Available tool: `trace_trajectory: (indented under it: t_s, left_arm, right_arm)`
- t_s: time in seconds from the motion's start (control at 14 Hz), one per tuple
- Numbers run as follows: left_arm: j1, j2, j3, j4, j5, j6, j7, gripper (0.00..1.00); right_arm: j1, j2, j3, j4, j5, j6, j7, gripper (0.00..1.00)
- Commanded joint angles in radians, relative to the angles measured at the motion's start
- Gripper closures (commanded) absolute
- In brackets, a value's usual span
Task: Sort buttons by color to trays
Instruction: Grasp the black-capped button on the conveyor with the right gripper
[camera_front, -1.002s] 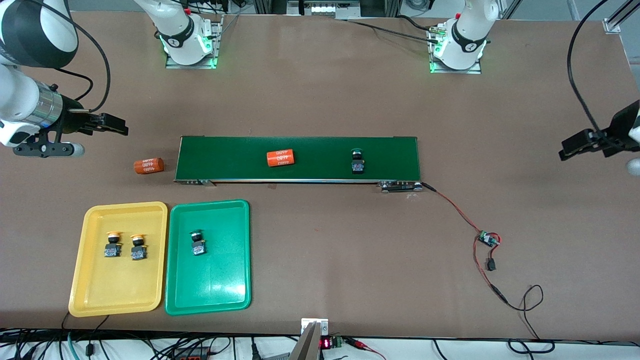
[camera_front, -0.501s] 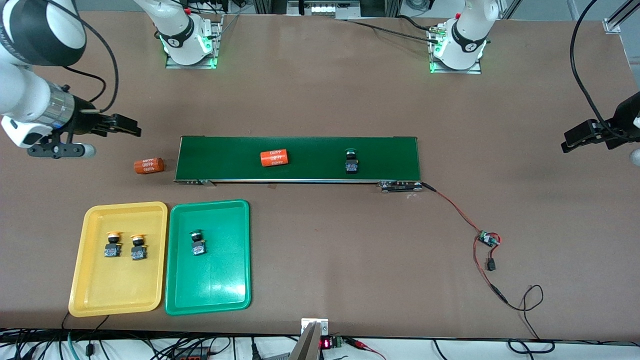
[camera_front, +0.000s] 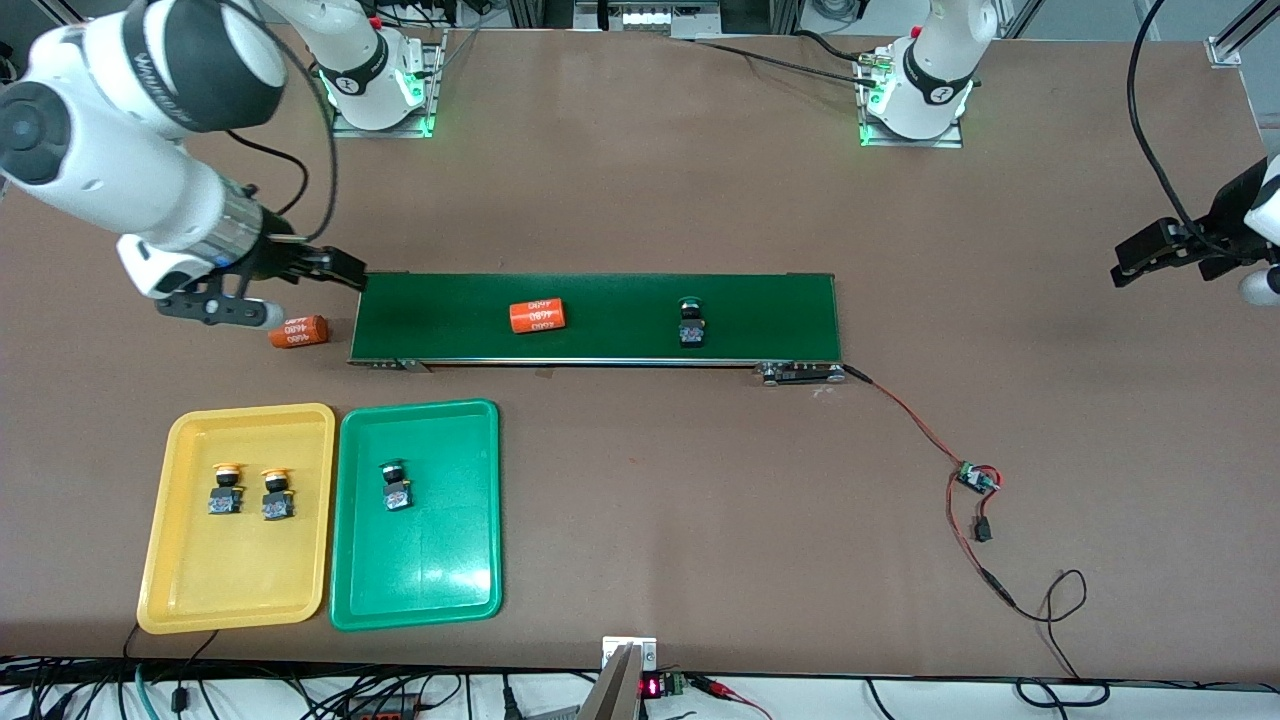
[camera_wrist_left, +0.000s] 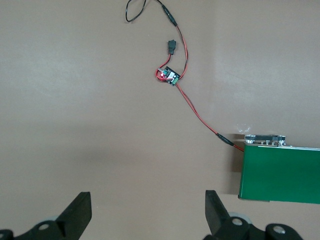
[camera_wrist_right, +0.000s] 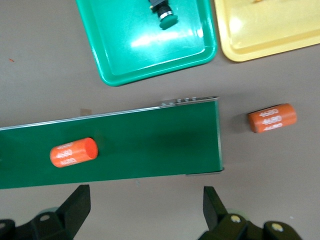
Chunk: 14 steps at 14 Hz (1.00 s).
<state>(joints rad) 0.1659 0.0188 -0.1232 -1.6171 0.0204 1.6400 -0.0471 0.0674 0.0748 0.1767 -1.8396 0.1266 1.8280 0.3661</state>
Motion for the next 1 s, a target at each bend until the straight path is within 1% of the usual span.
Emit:
trace_trajectory:
  t_s: [0.0, 0.21, 0.57, 0.64, 0.93]
  left_arm:
    - [0.003, -0.019, -0.001, -0.013, -0.017, -0.008, 0.021, 0.00]
    - [0.003, -0.016, -0.001, -0.013, -0.017, -0.003, 0.021, 0.00]
    - [-0.003, -0.007, -0.003, -0.007, -0.020, 0.003, 0.019, 0.00]
    - [0.000, -0.004, -0.001, -0.007, -0.023, 0.003, 0.019, 0.00]
    - [0.003, -0.002, -0.001, -0.006, -0.034, -0.002, 0.019, 0.00]
  right_arm:
    - [0.061, 0.020, -0.008, 0.011, 0.016, 0.034, 0.085, 0.00]
    - [0.135, 0.055, -0.008, 0.011, 0.010, 0.086, 0.152, 0.00]
    - [0.253, 0.144, -0.010, 0.013, -0.010, 0.227, 0.324, 0.00]
    - [0.281, 0.166, -0.010, 0.013, -0.036, 0.261, 0.365, 0.00]
    - [0.376, 0.224, -0.010, 0.016, -0.142, 0.318, 0.523, 0.00]
